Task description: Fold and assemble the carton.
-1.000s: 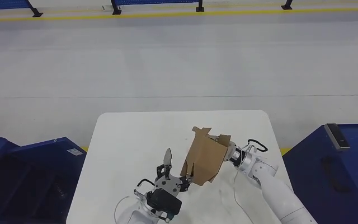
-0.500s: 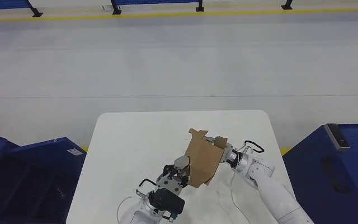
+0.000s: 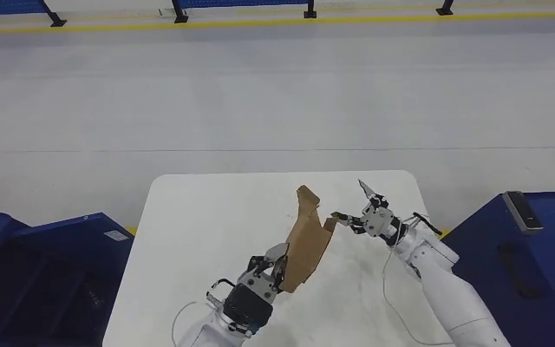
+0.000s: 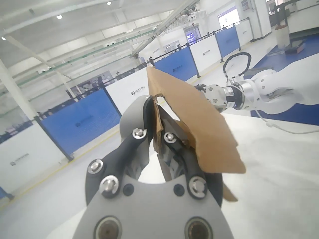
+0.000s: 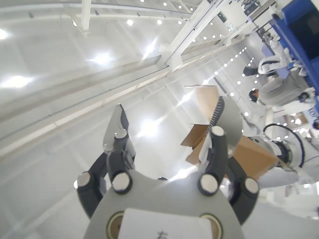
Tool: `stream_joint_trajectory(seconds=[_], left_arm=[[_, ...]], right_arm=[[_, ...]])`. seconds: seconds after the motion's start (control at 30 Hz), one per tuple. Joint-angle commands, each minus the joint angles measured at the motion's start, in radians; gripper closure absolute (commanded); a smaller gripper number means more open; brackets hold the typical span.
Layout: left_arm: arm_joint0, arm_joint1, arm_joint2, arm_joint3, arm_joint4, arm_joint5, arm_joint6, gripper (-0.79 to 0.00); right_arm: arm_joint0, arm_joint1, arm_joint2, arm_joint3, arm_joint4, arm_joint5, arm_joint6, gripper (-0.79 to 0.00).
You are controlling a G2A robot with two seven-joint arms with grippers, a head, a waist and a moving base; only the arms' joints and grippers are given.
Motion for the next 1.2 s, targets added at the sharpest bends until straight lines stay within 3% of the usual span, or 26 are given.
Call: stream_joint_trajectory(seconds=[0.0,0.1,0.23,0.4,0.7,0.8,0.97,1.17], left_arm=[[0.000,0.002,-0.017,0.002,-0.177,-0.147,-0.013,0.000],[-0.024,0.005,-0.049,0.027,-0.410,-0.344,-0.059,0.000],[-0.067,0.006,-0.062,0.079,-0.687,-0.556,-0.174,0.000],[-0.123,0.003,-0.049,0.146,-0.987,-0.663,-0.342,0.000],[-0.125,0.002,-0.043,0.150,-1.039,-0.654,-0.388,0.000],[-0.115,0.003,-0.031,0.129,-1.322,-0.632,-0.523,0.000],[-0.133,0.012,-0.071,0.109,-1.852,-0.396,-0.806,0.000],[-0.153,0.016,-0.103,0.131,-2.093,-0.211,-0.961,0.000]], right_arm=[[-0.012,0.013,0.055,-0.011,-0.071,-0.042,0.064,-0.785],[-0.041,0.030,0.121,-0.063,-0.152,-0.104,0.166,-0.785],[-0.053,0.035,0.146,-0.084,-0.184,-0.139,0.182,-0.785],[-0.053,0.035,0.146,-0.084,-0.184,-0.139,0.182,-0.785],[-0.078,0.034,0.143,-0.146,-0.202,-0.152,0.161,-0.785],[-0.104,0.037,0.160,-0.191,-0.223,-0.167,0.180,-0.785],[-0.143,0.047,0.213,-0.248,-0.263,-0.188,0.224,-0.785],[-0.183,0.059,0.260,-0.290,-0.304,-0.163,0.303,-0.785]])
